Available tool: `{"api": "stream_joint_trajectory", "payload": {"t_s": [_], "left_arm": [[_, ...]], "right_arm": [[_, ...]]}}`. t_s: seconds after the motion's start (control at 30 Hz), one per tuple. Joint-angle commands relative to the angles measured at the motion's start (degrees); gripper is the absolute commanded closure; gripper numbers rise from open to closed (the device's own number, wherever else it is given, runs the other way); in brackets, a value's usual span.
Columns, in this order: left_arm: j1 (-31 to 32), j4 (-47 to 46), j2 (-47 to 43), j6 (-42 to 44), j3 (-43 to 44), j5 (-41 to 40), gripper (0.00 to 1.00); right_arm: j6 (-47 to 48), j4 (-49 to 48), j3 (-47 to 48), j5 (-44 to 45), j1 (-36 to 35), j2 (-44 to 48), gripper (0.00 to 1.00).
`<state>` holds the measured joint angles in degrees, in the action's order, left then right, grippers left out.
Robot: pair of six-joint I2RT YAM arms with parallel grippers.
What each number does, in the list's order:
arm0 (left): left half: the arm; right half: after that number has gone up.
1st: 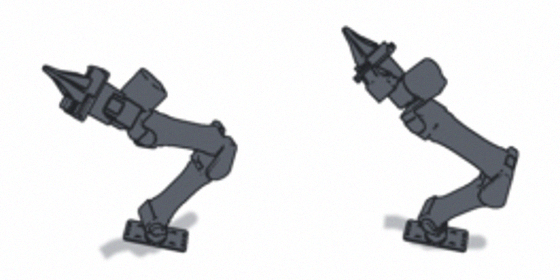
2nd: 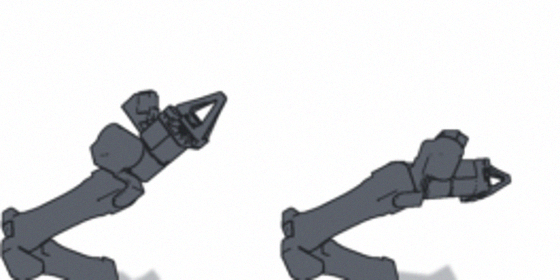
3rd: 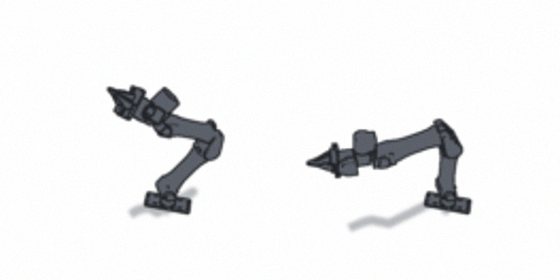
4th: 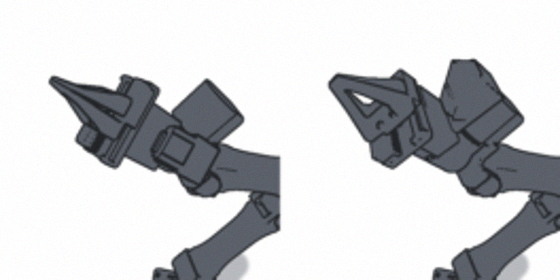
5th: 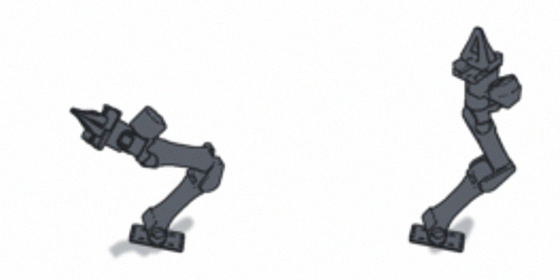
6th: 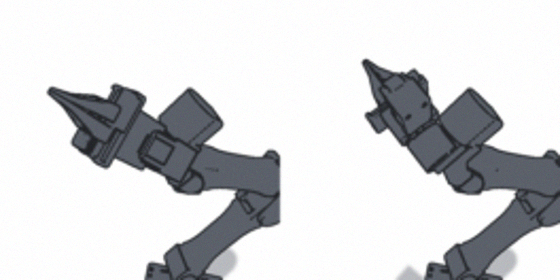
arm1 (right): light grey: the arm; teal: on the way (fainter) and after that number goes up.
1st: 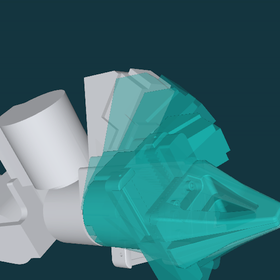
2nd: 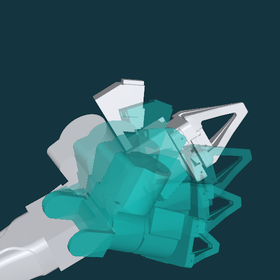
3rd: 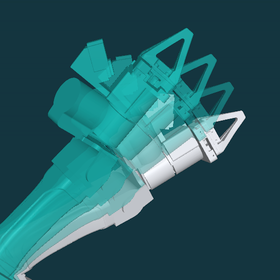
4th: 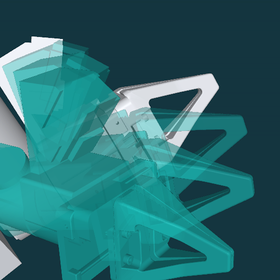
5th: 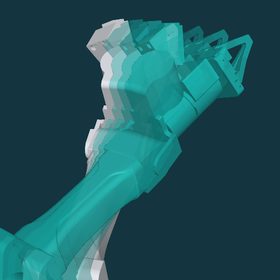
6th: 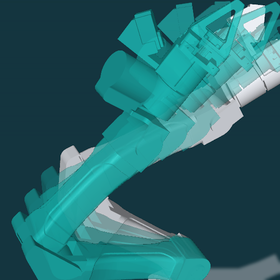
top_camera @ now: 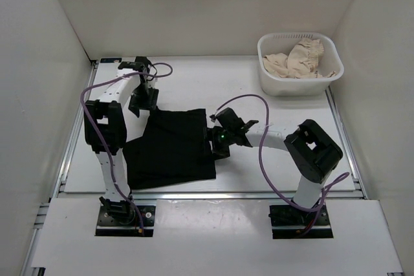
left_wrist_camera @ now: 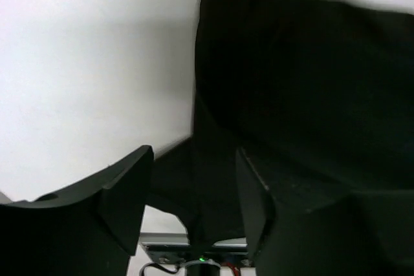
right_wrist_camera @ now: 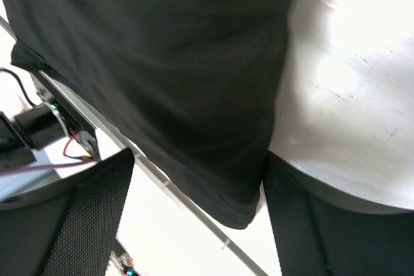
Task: Fold and stack the trousers
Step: Fold the trousers
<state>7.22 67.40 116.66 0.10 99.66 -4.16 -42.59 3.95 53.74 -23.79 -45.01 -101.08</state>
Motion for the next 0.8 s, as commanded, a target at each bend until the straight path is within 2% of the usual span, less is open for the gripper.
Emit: {"api": "stream_joint_trajectory", "payload": {"t_s": [0.0, 0.07, 0.17, 0.2, 0.23, 0.37, 0.5, 0.53, 0.57, 0.6, 0.63, 0.67, 0.7, 0.73, 0.77], "left_arm": [[-3.1, 1.2, -2.2, -0.1, 0.0, 5.6, 0.30], [-5.9, 1.2, -4.8, -0.1, 0.0, 7.1, 0.21], [-12.2, 1.2, -11.6, -0.1, -6.1, 9.1, 0.17], [-14.4, 0.5, -14.4, -0.1, -8.8, 9.6, 0.17], [-15.0, 0.5, -15.6, -0.1, -15.0, 9.6, 0.17], [-15.6, -2.8, -17.8, -0.1, -28.8, 8.9, 0.17], [-15.6, -5.8, -14.3, -0.1, -33.2, 11.2, 0.21], [-15.6, -5.8, -12.4, -0.1, -33.2, 13.0, 0.23], [-15.6, -5.8, -11.2, -0.1, -32.4, 15.9, 0.31], [-15.6, -5.8, -9.8, -0.1, -30.9, 15.9, 0.38], [-15.6, -6.5, -7.1, -0.1, -30.1, 15.9, 0.47], [-15.6, -7.4, -5.8, -0.1, -29.3, 15.2, 0.56], [-15.6, -7.5, -4.6, -0.1, -27.5, 14.7, 0.74], [-15.6, -7.5, -2.8, -0.1, -26.6, 14.7, 0.80], [-15.6, -7.5, -2.1, -0.1, -25.6, 15.5, 0.86]], "right_arm": [[5.1, 6.9, 2.4, 0.1, 0.5, 2.3, 0.16], [6.3, 10.1, 3.4, 1.6, 1.2, 4.4, 0.13], [6.3, 10.1, 4.8, 2.3, 4.3, 4.3, 0.09], [5.7, 10.1, 6.4, 2.3, 4.9, 3.5, 0.09], [4.9, 10.1, 7.4, 2.3, 5.7, 2.4, 0.09], [3.7, 9.5, 12.7, 2.3, 5.7, -5.4, 0.09], [0.3, 7.4, 13.3, -0.8, 6.9, -9.1, 0.21], [-1.3, 6.5, 12.5, -2.3, 7.6, -9.7, 0.32], [-2.1, 5.7, 11.6, -2.3, 7.6, -9.7, 0.38], [-2.6, 5.2, 10.2, -2.3, 9.1, -9.7, 0.45], [-3.2, 5.2, 9.5, -2.3, 9.7, -9.1, 0.57], [-3.2, 5.2, 8.7, -2.3, 10.4, -9.1, 0.62], [-4.1, 4.0, 7.9, -2.9, 11.9, -8.5, 0.69], [-5.1, 3.3, 6.0, -3.7, 12.7, -7.7, 0.80], [-5.1, 2.7, 5.3, -3.7, 13.4, -7.2, 0.85]]}}
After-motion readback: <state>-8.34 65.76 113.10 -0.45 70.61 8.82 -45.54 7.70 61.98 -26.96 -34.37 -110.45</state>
